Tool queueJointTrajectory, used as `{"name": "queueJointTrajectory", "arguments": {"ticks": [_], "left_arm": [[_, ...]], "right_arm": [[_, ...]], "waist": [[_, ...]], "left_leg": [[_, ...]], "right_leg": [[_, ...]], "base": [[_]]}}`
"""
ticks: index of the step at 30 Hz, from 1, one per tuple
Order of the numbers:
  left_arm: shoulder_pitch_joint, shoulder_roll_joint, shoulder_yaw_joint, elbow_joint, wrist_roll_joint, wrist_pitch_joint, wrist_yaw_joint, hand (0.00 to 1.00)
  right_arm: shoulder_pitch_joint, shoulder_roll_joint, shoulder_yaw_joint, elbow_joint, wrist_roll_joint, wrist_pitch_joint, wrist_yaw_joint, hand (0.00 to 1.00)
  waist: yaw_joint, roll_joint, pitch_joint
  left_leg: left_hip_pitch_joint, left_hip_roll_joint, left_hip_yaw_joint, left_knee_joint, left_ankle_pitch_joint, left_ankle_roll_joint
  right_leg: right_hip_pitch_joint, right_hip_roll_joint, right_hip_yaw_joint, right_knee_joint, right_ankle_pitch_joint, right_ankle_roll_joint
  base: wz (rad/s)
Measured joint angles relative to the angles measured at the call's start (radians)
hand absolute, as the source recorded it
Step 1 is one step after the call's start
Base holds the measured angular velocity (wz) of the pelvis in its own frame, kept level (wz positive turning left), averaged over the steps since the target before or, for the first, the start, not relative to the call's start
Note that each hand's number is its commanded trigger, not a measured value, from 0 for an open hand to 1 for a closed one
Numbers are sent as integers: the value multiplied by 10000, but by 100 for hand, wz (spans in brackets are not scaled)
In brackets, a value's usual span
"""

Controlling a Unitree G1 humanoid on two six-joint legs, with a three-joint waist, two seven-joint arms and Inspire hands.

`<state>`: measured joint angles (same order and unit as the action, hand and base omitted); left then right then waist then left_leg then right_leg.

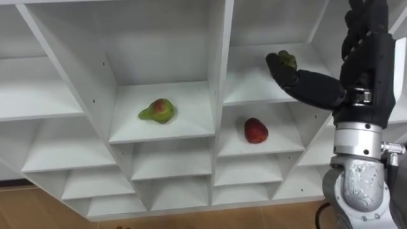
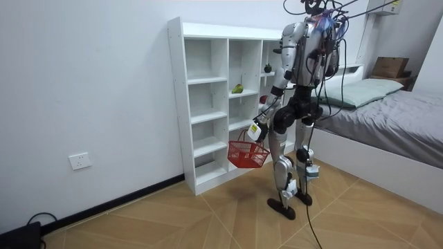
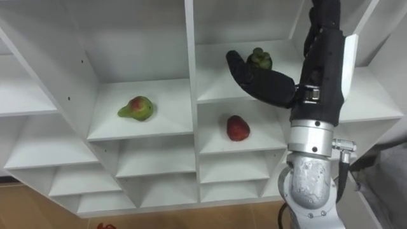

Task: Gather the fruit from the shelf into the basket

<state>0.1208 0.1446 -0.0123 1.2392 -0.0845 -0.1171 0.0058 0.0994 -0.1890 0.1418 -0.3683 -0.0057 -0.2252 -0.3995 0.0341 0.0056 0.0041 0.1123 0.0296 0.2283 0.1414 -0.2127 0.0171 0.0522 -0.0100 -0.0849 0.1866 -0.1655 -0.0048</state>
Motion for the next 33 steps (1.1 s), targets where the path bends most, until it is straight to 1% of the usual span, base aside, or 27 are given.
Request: {"name": "queueJointTrajectory", "arguments": {"ticks": [5,6,7,10,19,21,22,23,26,27,28,30,32,33], "left_arm": [[-105,11,-74,228,-16,-15,63,100],[-108,18,-134,234,-16,-15,69,100],[-110,22,-214,235,-16,-15,69,100],[-117,26,-352,237,-14,-15,69,100],[-126,28,-412,229,0,-26,207,100],[-117,48,-425,191,6,-11,298,100],[-119,76,-441,156,0,-1,327,100],[-126,102,-485,146,-6,2,349,100],[-135,116,-486,117,-8,9,354,100],[-137,116,-477,117,-8,13,357,100],[-137,116,-463,116,-6,15,360,100],[-140,115,-437,59,-7,24,364,100],[-142,77,-433,-98,-4,24,350,100],[-141,62,-432,-115,-3,24,333,100]], "right_arm": [[1,18,226,1,-28,-78,-31,0],[1,18,232,1,-27,-96,-31,0],[0,18,235,-4,-26,-146,-22,0],[17,25,317,-22,-27,-213,-23,0],[37,10,338,15,426,-275,134,0],[38,11,344,152,673,-389,247,0],[38,10,344,277,836,-507,343,0],[38,8,346,398,1007,-586,445,0],[34,5,327,593,1169,-683,550,0],[31,5,325,805,1175,-832,568,0],[31,0,298,1011,1201,-886,645,0],[29,-44,305,1509,1428,-609,868,0],[42,-34,495,2164,1736,67,1186,0],[42,-33,535,2230,1756,193,1245,0]], "waist": [[-4,4,-1],[-4,2,-7],[-5,-3,-29],[-32,-35,-39],[-22,-38,-42],[-27,-42,-44],[-28,-29,-45],[-40,-31,-57],[-49,-29,-60],[-52,-18,-56],[-63,-22,-58],[-55,-56,-51],[50,-97,-39],[85,-99,-41]], "left_leg": [[-14,4,52,-60,3,-5],[-33,4,55,-61,3,-5],[-108,4,69,-54,6,-5],[-147,-4,75,-42,13,-8],[-147,15,84,-39,12,-8],[-154,28,74,-47,12,-9],[-162,36,73,-41,12,-10],[-163,41,71,-43,13,-12],[-154,44,60,-32,17,-18],[-146,44,36,-19,17,-18],[-134,44,7,5,17,-18],[-129,42,-73,43,16,-18],[-174,37,-142,91,16,-18],[-188,32,-166,97,16,-18]], "right_leg": [[-50,3,10,7,0,0],[-74,1,11,14,0,0],[-164,-3,9,37,1,-1],[-196,-6,-24,35,6,-4],[-188,-24,-68,20,19,-7],[-170,-24,-84,21,24,-14],[-165,-53,-106,20,29,-22],[-155,-64,-155,19,32,-25],[-126,-72,-204,18,35,-29],[-101,-70,-227,10,37,-30],[-68,-67,-254,-2,38,-30],[-16,-69,-311,-14,42,-29],[-17,-71,-381,-13,43,-30],[-19,-72,-406,-14,43,-30]], "base": [[-1],[-4],[-3],[0],[0],[0],[0],[0],[0],[5],[9],[11],[10],[9]]}}
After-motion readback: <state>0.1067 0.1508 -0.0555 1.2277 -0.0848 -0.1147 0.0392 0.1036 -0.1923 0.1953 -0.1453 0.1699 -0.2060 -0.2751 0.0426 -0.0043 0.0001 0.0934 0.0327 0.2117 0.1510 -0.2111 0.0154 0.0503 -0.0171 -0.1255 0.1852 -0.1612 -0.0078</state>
